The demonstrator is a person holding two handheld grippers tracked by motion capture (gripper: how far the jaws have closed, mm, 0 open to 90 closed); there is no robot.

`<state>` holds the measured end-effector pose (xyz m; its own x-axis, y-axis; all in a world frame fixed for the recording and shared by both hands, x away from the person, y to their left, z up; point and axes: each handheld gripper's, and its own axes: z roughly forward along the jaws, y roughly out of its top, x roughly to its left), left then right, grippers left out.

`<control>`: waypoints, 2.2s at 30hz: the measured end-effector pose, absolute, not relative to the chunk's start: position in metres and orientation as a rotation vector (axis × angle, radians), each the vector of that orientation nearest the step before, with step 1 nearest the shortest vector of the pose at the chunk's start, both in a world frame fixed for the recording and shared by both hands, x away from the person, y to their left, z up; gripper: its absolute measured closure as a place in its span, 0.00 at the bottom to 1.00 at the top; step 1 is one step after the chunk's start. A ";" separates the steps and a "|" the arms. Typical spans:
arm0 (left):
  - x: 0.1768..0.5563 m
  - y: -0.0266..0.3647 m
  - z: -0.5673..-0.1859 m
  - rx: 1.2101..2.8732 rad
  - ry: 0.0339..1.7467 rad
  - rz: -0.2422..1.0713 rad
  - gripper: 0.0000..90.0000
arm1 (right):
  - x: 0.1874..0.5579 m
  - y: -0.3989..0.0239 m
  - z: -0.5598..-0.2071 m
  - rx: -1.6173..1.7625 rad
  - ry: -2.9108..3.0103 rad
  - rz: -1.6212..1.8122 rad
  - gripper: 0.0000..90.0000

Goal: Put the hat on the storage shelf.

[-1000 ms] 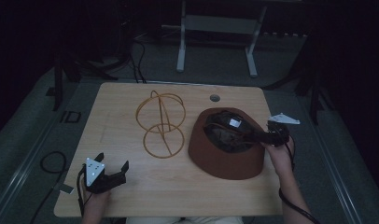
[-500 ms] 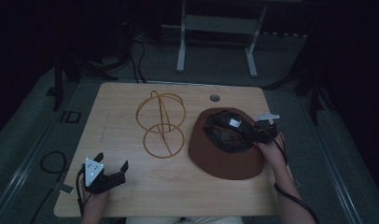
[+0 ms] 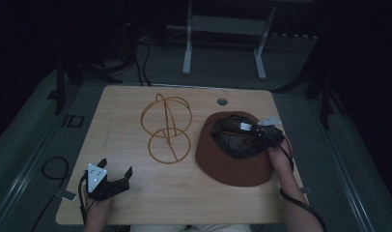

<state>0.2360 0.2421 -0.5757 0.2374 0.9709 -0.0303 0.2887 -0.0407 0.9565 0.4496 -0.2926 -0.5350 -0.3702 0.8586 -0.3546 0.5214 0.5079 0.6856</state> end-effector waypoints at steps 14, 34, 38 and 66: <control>0.235 0.240 -0.575 1.521 1.240 0.886 0.03 | 0.430 -0.304 -0.491 1.184 1.985 0.790 0.88; 0.220 0.203 -0.519 1.656 1.083 0.819 0.03 | 0.389 -0.338 -0.449 1.251 1.911 0.963 0.90; 0.222 0.196 -0.496 1.643 1.077 0.785 0.03 | 0.376 -0.339 -0.437 1.229 1.894 0.992 0.90; 0.279 0.079 -0.403 1.791 0.790 0.675 0.08 | 0.326 -0.324 -0.392 1.078 1.841 1.075 0.90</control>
